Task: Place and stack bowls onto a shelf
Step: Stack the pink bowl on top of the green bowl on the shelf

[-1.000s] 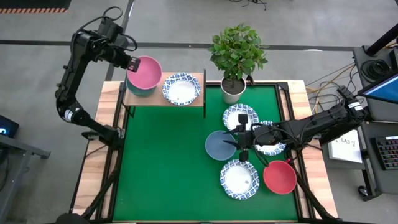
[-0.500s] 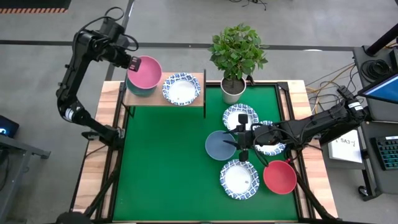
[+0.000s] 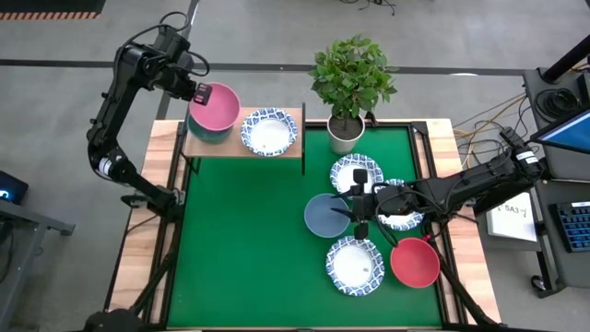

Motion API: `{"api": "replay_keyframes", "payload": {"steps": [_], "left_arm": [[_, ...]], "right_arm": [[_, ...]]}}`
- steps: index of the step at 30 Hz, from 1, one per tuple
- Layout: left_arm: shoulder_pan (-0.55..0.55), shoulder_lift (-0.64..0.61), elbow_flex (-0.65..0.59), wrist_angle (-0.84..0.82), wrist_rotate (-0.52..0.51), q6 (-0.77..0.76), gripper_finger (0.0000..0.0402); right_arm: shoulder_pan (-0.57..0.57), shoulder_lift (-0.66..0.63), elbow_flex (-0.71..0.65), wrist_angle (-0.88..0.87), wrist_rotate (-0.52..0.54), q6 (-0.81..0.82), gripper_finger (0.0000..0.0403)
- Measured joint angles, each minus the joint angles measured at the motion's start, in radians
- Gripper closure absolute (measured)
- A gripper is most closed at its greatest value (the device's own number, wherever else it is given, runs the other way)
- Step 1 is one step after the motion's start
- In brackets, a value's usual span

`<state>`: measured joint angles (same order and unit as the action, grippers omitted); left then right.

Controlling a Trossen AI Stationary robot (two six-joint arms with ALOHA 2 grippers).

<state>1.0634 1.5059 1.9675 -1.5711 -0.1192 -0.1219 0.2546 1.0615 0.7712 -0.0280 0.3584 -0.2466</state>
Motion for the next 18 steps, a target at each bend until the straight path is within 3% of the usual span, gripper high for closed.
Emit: {"api": "replay_keyframes", "payload": {"steps": [18], "left_arm": [[0.0, 0.0, 0.0, 0.0, -0.002, 0.005, 0.0314]], "right_arm": [[0.0, 0.0, 0.0, 0.0, 0.0, 0.0, 0.0268]]}}
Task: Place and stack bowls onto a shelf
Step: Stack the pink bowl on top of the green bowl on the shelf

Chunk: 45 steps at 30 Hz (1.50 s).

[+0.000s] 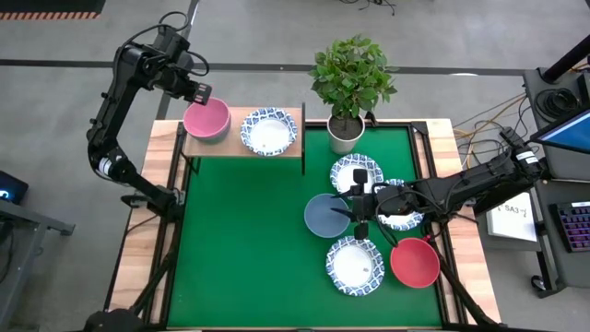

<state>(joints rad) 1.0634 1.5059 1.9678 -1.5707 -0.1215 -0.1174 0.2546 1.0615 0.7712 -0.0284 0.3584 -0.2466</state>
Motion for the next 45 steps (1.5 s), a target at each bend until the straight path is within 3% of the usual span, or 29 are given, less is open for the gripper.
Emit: {"api": "replay_keyframes", "payload": {"steps": [11, 19, 23, 26, 30, 36, 41, 45], "left_arm": [[-0.028, 0.0, -0.001, 0.006, 0.032, -0.014, 0.0313], [-0.233, -0.001, -0.003, 0.232, 0.05, 0.015, 0.0313], [-0.327, -0.022, -0.052, 0.335, -0.043, 0.062, 0.0313], [-0.387, -0.108, -0.202, 0.447, -0.1, 0.054, 0.032], [-0.439, -0.311, -0.507, 0.675, -0.105, 0.034, 0.0333], [-0.444, -0.586, -0.867, 1.029, -0.164, 0.043, 0.0348], [-0.445, -0.679, -1.085, 1.198, -0.197, 0.047, 0.0349], [-0.445, -0.68, -1.197, 1.356, -0.199, 0.077, 0.0349]], "right_arm": [[0.0, 0.0, 0.0, 0.0, 0.0, -0.004, 0.0268], [0.0, 0.0, 0.0, 0.0, 0.0, -0.01, 0.0268], [0.0, 0.0, 0.0, -0.001, 0.0, -0.009, 0.0268], [0.0, 0.0, 0.0, -0.002, 0.0, -0.01, 0.0268], [0.0, 0.0, 0.0, -0.009, 0.0, -0.011, 0.0268], [0.0, 0.0, 0.0, 0.002, 0.0, -0.016, 0.0268], [0.0, 0.0, 0.0, 0.011, 0.0, -0.017, 0.0268], [0.0, 0.0, 0.0, 0.011, 0.0, -0.017, 0.0268]]}}
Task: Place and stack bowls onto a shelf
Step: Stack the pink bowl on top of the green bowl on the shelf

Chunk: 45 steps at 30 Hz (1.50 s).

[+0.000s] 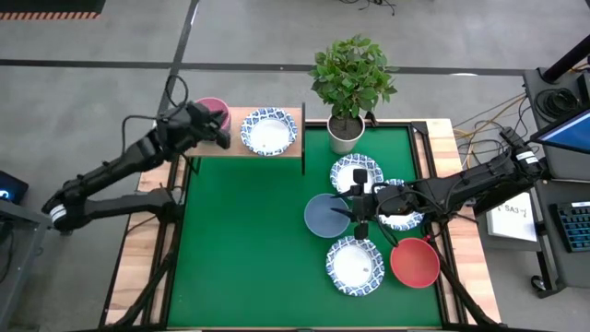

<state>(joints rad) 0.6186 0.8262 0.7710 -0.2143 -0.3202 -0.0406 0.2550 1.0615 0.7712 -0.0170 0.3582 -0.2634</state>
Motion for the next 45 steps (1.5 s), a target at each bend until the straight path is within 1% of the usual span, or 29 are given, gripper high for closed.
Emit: {"api": "replay_keyframes", "payload": {"steps": [2, 4, 7, 11, 19, 29, 34, 39, 45], "left_arm": [[0.001, 0.021, -0.025, 0.047, -0.001, 0.006, 0.0349], [0.004, 0.05, -0.028, 0.059, -0.008, 0.012, 0.0349], [0.011, 0.096, -0.014, 0.046, -0.017, 0.029, 0.0349], [0.012, 0.143, 0.018, 0.018, -0.057, 0.032, 0.0349], [0.011, 0.191, 0.033, -0.038, -0.063, 0.013, 0.0349], [0.011, 0.152, 0.053, -0.049, -0.063, -0.009, 0.0349], [0.013, 0.12, 0.076, -0.084, -0.065, 0.021, 0.0349], [0.015, 0.108, 0.078, -0.124, -0.136, 0.041, 0.0349], [0.014, 0.125, 0.073, -0.18, -0.134, 0.03, 0.0349]], "right_arm": [[0.0, 0.0, 0.0, 0.0, 0.0, 0.0, 0.0268], [0.0, 0.0, 0.0, 0.0, 0.0, 0.0, 0.0268], [0.0, 0.0, 0.0, 0.0, 0.0, 0.0, 0.0268], [0.0, 0.0, 0.0, 0.0, 0.0, -0.002, 0.0268], [0.0, 0.0, 0.0, -0.001, 0.0, -0.003, 0.0268], [0.0, 0.0, 0.0, -0.001, 0.001, -0.003, 0.0268], [0.0, 0.0, 0.0, -0.001, 0.001, -0.007, 0.0268], [0.0, 0.0, 0.0, -0.001, 0.001, -0.007, 0.0268], [0.0, 0.0, 0.0, -0.001, 0.001, -0.007, 0.0268]]}}
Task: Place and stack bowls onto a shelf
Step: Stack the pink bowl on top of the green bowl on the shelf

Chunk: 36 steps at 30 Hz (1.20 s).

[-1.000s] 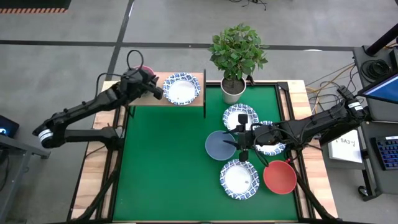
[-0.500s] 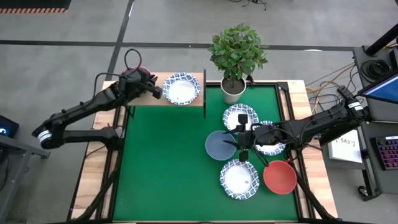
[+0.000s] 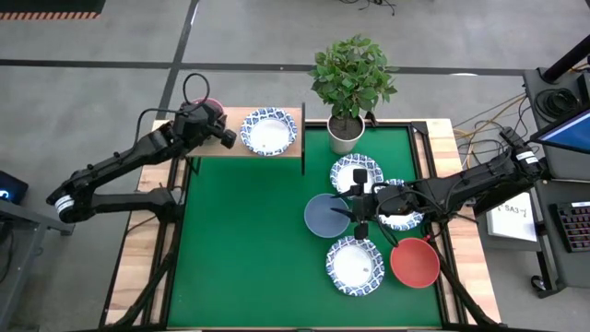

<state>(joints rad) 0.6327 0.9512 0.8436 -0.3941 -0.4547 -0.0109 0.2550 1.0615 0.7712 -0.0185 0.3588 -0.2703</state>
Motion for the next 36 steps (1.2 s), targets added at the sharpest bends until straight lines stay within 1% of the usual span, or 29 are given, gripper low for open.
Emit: {"api": "replay_keyframes", "payload": {"steps": [11, 15, 18, 20, 23, 27, 30, 32, 35, 36], "left_arm": [[-0.003, -0.008, -0.001, -0.032, 0.006, -0.035, 0.0349], [-0.003, -0.02, 0.057, -0.07, 0.073, -0.046, 0.0349], [0.0, -0.018, 0.162, -0.207, 0.163, -0.015, 0.0341], [0.0, -0.005, 0.245, -0.339, 0.209, 0.039, 0.0327], [0.0, 0.024, 0.333, -0.513, 0.244, 0.114, 0.0291], [0.0, 0.062, 0.38, -0.629, 0.3, 0.191, 0.0235], [0.0, 0.092, 0.38, -0.686, 0.348, 0.249, 0.0209], [0.0, 0.11, 0.368, -0.688, 0.331, 0.264, 0.0204], [0.0, 0.136, 0.364, -0.682, 0.22, 0.277, 0.0204], [0.0, 0.142, 0.363, -0.682, 0.198, 0.284, 0.0206]], "right_arm": [[0.0, 0.0, 0.0, 0.0, 0.0, 0.0, 0.0268], [0.0, 0.0, 0.0, 0.0, 0.0, 0.0, 0.0268], [0.0, 0.0, 0.0, 0.0, 0.0, 0.0, 0.0268], [0.0, 0.0, 0.0, 0.0, 0.0, 0.001, 0.0268], [0.0, 0.0, 0.0, 0.0, 0.0, 0.001, 0.0268], [0.0, 0.0, 0.0, 0.0, 0.0, 0.001, 0.0268], [0.0, 0.0, 0.0, 0.0, 0.0, 0.006, 0.0268], [0.0, 0.0, 0.0, -0.002, 0.0, 0.006, 0.0268], [0.0, 0.0, 0.0, -0.003, 0.0, 0.006, 0.0268], [0.0, 0.0, 0.0, -0.003, 0.0, 0.007, 0.0268]]}}
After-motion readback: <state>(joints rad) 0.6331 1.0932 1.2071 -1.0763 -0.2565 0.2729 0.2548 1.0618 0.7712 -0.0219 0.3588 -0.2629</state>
